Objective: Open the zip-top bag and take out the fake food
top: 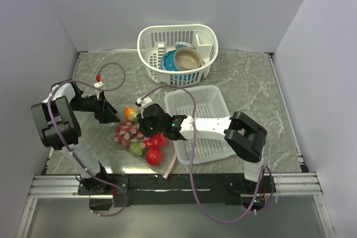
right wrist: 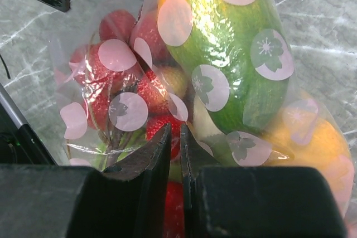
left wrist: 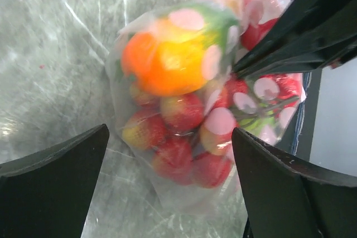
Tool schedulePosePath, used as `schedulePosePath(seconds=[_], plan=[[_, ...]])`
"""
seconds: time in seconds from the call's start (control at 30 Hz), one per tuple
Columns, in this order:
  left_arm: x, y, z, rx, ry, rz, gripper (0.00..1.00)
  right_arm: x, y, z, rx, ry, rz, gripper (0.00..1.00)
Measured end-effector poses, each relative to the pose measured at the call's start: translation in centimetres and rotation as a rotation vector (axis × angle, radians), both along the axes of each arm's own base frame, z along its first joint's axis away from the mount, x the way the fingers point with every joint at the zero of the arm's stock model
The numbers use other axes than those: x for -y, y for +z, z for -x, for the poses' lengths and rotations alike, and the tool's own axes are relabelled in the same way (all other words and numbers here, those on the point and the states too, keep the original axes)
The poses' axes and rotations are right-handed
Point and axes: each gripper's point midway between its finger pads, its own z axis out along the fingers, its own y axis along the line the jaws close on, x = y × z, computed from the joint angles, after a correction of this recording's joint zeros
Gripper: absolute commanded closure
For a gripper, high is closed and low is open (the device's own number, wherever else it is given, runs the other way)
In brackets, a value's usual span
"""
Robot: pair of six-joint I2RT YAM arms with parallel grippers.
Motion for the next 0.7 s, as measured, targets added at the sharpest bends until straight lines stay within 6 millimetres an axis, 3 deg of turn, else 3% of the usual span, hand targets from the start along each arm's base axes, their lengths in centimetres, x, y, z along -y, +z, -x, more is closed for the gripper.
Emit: schedulePosePath(seconds=[0.27,0.33,0.37,0.4,0.43,0.47,0.5,0.7], plan=[[0.3,-4.4,0.7,-0.127,-0.024,0.061,0.01,0.1,-0.2,0.1,0.000,0.002,0.006,0.83],[0.5,-4.7,0.8,-0.131,-0.034,0.066,0.15,0.1,-0.3,0.1,-0.001,0.002,0.007,0.83],[0.5,-4.7,0.8,-0.131,-0.037,0.067,0.34,0.2,-0.3,0.1,-0.002,0.002,0.008,0.83],[0.6,-4.7,0.9,-0.130,-0.042,0.067,0.45,0.2,-0.4,0.2,-0.003,0.002,0.010,0.83],[0.8,-4.8,0.9,-0.122,-0.050,0.066,0.66,0.2,-0.4,0.2,-0.003,0.002,0.010,0.83],[0.8,-4.7,0.9,-0.128,-0.050,0.067,0.77,0.2,-0.4,0.2,-0.003,0.003,0.010,0.83],[0.9,-4.8,0.8,-0.119,-0.054,0.063,0.96,0.2,-0.4,0.2,-0.004,0.003,0.010,0.83],[0.8,-4.2,0.8,-0.114,-0.060,0.041,0.99,0.1,-0.3,0.1,-0.001,0.003,0.004,0.83]])
